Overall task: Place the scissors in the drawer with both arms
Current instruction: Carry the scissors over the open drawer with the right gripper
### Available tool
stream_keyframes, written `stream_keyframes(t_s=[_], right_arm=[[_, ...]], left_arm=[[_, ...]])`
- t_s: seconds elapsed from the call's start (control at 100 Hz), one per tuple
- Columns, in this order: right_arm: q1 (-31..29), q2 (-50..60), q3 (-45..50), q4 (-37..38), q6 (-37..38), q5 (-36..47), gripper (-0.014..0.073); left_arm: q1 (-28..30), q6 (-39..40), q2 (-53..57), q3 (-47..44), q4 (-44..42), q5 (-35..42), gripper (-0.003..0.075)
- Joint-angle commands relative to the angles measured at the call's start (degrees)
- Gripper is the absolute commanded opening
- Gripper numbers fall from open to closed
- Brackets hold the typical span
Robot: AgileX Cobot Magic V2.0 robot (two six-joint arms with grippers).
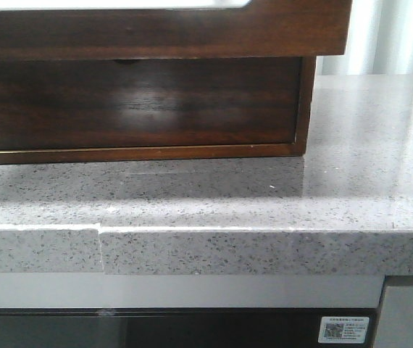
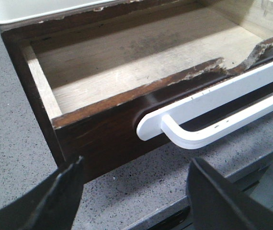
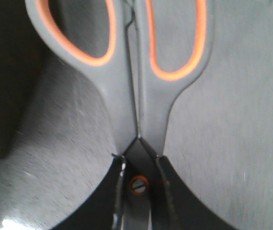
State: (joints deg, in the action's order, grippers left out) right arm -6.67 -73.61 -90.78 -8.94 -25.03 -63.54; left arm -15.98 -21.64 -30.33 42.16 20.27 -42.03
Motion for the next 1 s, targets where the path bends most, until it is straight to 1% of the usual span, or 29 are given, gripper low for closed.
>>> stream_keyframes(t_s=[0.0,0.15,0.33,0.47,0.57,0.73,0.78,0.89,0.99], right_arm=[[4.3,3.7,-4.2,-1.9,-3.3,4.3,-0.0032],[14.9,4.3,-7.8,-2.3,-7.6,4.7,-0.0032],[27.9,4.1,-8.5,-2.3,-15.2,8.7,-0.0032],[35.5,2.5,-8.5,-2.3,-20.9,12.0,-0.0032],[38.7,0.2,-8.5,-2.3,-22.5,13.3,-0.0032],[42.2,-4.0,-8.5,-1.9,-25.5,12.8,-0.0032],[43.5,-5.3,-8.5,-0.4,-25.6,13.1,-0.0032],[46.4,-8.2,-8.5,5.3,-25.6,13.1,-0.0032],[47.9,-10.6,-8.5,8.9,-25.5,12.9,-0.0032]], left_arm=[[-0.3,0.2,-0.2,1.9,1.4,3.8,0.0439],[-0.3,0.2,-0.2,1.9,1.4,4.0,0.0439],[-0.3,0.2,-0.2,1.9,1.4,4.0,0.0439],[-0.3,0.2,-0.2,1.9,1.4,4.3,0.0439],[-0.3,0.2,-0.2,1.9,1.4,4.4,0.0439],[-0.3,0.2,-0.2,1.9,1.4,4.4,0.0439],[-0.3,0.2,-0.2,1.9,1.4,4.4,0.0439],[-0.3,0.2,-0.2,1.9,1.4,4.4,0.0439],[-0.3,0.2,-0.2,1.9,1.4,4.4,0.0439]])
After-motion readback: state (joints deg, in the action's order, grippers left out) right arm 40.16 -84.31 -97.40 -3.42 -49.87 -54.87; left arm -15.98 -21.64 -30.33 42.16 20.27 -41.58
